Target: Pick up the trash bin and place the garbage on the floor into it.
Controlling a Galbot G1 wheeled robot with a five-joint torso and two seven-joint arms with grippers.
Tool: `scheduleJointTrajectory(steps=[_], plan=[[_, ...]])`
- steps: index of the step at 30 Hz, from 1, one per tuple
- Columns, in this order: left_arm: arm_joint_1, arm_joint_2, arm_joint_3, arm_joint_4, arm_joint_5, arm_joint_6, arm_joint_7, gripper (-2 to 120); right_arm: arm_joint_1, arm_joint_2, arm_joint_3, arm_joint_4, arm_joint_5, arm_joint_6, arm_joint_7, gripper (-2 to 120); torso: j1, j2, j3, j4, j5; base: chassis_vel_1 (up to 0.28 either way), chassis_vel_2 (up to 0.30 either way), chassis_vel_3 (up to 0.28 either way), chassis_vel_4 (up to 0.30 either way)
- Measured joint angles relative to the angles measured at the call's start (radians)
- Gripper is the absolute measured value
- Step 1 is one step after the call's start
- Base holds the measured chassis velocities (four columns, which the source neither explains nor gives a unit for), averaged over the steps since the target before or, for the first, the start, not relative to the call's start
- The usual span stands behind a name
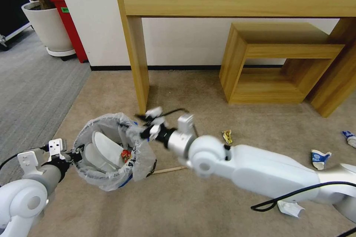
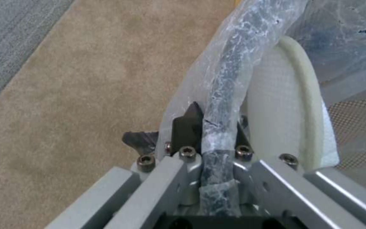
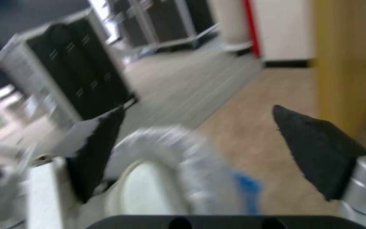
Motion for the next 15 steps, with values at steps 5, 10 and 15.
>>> scheduleJointTrajectory(steps=[5,10,15], plan=[[-0.002,0.008,0.001,0.016,0.000,-0.001,0.000,0,-0.151,-0.065,0.179,0.026,-0.003,0.000,-0.008,100,0.000,0.000,0.000,-0.0002,0.0002,0.000,0.000,0.000,0.000],[-0.009,0.010,0.010,0.030,0.004,-0.001,0.000,0,-0.270,-0.115,0.300,0.060,-0.025,0.000,-0.030,100,0.000,0.000,0.000,-0.0002,0.0002,0.000,0.000,0.000,0.000],[-0.015,0.008,0.019,0.040,0.010,-0.002,0.000,0,-0.374,-0.194,0.401,0.082,-0.049,0.009,-0.073,100,0.000,0.000,0.000,-0.0002,0.0001,0.000,0.000,0.000,0.000]])
